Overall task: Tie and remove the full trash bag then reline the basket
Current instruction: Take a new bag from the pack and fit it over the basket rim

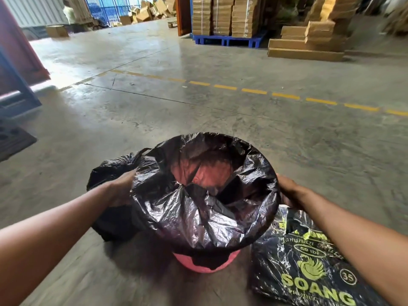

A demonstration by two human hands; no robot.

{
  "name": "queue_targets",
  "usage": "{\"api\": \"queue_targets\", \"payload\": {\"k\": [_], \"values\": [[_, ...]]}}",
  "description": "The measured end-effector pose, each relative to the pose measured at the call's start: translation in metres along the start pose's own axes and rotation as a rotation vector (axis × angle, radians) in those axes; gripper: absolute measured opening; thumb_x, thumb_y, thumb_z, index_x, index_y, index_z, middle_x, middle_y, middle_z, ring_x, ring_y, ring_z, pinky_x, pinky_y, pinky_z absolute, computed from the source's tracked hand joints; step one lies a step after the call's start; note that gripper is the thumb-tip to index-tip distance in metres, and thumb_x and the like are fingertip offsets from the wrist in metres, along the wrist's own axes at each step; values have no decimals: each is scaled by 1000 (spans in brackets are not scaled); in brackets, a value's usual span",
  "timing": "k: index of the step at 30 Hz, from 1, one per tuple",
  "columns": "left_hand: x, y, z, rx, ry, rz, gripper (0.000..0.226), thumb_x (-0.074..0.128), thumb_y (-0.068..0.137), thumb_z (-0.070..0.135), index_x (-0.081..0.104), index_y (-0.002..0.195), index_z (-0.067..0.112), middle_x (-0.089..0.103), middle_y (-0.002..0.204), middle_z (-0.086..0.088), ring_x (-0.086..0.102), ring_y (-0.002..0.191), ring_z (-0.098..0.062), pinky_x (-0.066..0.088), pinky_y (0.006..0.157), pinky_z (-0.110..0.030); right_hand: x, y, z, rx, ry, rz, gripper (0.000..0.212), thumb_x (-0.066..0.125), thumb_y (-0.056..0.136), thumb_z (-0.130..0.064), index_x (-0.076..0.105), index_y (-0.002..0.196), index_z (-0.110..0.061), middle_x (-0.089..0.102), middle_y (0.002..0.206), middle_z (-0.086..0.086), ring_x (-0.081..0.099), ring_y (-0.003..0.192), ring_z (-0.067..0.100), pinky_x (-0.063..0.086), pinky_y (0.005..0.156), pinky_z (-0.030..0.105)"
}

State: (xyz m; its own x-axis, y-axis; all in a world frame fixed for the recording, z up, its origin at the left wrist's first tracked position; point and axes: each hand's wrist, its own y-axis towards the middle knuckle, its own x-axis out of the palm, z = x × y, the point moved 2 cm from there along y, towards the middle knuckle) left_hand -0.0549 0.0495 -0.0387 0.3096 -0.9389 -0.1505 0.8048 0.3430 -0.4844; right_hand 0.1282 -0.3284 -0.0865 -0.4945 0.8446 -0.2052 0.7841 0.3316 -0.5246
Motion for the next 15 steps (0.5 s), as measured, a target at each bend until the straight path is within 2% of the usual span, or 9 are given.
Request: {"api": "queue_targets", "payload": {"k": [2, 4, 5, 7, 9, 11, 12, 13, 15], "values": [[-19, 2, -8, -130, 26, -77, 50, 48, 98, 55, 73, 110, 14, 79, 100, -10, 72, 91, -26, 55, 82, -38, -9, -9, 6, 58, -9, -97, 70, 54, 82, -66, 67, 121, -10, 71, 114, 25, 62, 94, 31, 50, 93, 44], [-36, 2, -21, -227, 55, -169, 57, 39, 97, 65, 72, 117, 22, 74, 118, -7, 67, 102, -25, 52, 86, -37, -12, -24, 9, 64, -10, -187, 67, 51, 82, -70, 66, 117, -15, 68, 104, 20, 60, 81, 25, 49, 77, 35], [-42, 1, -27, -258, 70, -189, 57, 38, 99, 62, 70, 123, 21, 72, 121, -8, 66, 100, -24, 53, 84, -36, -14, -28, 11, 59, -20, -228, 73, 57, 75, -73, 66, 118, -15, 66, 105, 18, 60, 80, 24, 48, 73, 33], [-49, 0, -36, -267, 51, -202, 53, 47, 101, 42, 58, 137, 5, 68, 124, -14, 64, 96, -24, 56, 78, -33, -18, -32, 15, 48, 13, -337, 90, 83, 47, -72, 70, 114, -13, 67, 107, 18, 61, 88, 28, 50, 77, 36], [-50, 0, -43, -228, -11, -179, 48, 52, 99, 16, 46, 142, -4, 62, 134, -24, 62, 97, -27, 56, 80, -34, -20, -31, 18, 27, 90, -365, 83, 95, 35, -59, 73, 101, -15, 71, 99, 14, 62, 87, 27, 51, 81, 38], [-45, 0, -47, -199, 14, -175, 42, 51, 98, 2, 47, 139, -5, 55, 144, -29, 62, 103, -30, 53, 90, -39, -16, -33, 16, 19, 131, -334, 47, 86, 68, -47, 68, 100, -17, 73, 89, 7, 62, 80, 22, 52, 78, 35], [-41, -1, -46, -191, 88, -171, 38, 53, 97, -1, 52, 135, -5, 56, 142, -29, 63, 104, -30, 53, 93, -41, -12, -34, 13, 5, 114, -286, 22, 70, 88, -36, 66, 99, -18, 73, 84, 3, 61, 77, 20, 51, 77, 35], [-39, -3, -42, -182, 210, -162, 33, 56, 94, -2, 57, 127, -4, 60, 136, -30, 64, 102, -29, 53, 95, -43, -10, -33, 9, -10, 77, -239, 14, 54, 98, -27, 65, 97, -19, 72, 81, 2, 60, 75, 19, 50, 77, 35], [-39, -7, -25, -166, 474, -146, 22, 58, 93, -4, 62, 114, 1, 68, 120, -31, 69, 94, -27, 56, 93, -45, -10, -30, 5, -20, -41, -169, 23, 42, 102, -21, 65, 97, -21, 69, 84, 3, 61, 70, 16, 50, 73, 33]]}}
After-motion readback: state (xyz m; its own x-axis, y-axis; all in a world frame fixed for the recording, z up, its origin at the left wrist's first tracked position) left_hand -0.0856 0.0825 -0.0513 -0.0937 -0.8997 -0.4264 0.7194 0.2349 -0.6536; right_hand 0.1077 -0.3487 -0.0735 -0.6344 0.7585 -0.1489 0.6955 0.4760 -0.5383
